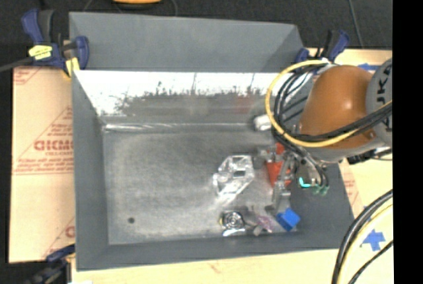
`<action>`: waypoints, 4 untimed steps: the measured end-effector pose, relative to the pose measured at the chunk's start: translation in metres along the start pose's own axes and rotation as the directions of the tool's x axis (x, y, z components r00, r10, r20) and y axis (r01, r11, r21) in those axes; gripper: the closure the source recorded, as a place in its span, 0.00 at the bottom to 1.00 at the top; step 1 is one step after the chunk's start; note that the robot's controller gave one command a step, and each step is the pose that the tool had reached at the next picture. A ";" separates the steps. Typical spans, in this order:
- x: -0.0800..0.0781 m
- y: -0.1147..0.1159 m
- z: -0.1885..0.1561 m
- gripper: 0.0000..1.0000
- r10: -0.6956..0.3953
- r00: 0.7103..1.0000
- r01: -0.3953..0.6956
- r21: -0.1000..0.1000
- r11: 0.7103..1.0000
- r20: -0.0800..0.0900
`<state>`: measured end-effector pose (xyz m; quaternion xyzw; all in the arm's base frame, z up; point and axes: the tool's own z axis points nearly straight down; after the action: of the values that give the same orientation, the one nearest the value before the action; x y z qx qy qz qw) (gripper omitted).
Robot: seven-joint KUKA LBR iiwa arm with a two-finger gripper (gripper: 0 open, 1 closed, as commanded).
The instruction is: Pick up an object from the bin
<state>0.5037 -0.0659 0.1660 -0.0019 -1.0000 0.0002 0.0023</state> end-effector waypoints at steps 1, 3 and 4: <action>0.027 0.003 0.089 0.00 -0.154 0.988 0.154 0.006 0.988 0.022; 0.020 -0.046 0.096 1.00 -0.636 0.772 0.636 0.007 0.772 0.009; 0.018 -0.046 0.095 0.00 -0.637 0.771 0.637 0.009 0.771 0.011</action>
Offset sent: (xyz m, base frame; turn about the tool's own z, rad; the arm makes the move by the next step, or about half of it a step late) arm -0.0321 0.0041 -0.0899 -0.1589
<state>0.4848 -0.1122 0.0712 0.3365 -0.9417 0.0017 -0.0046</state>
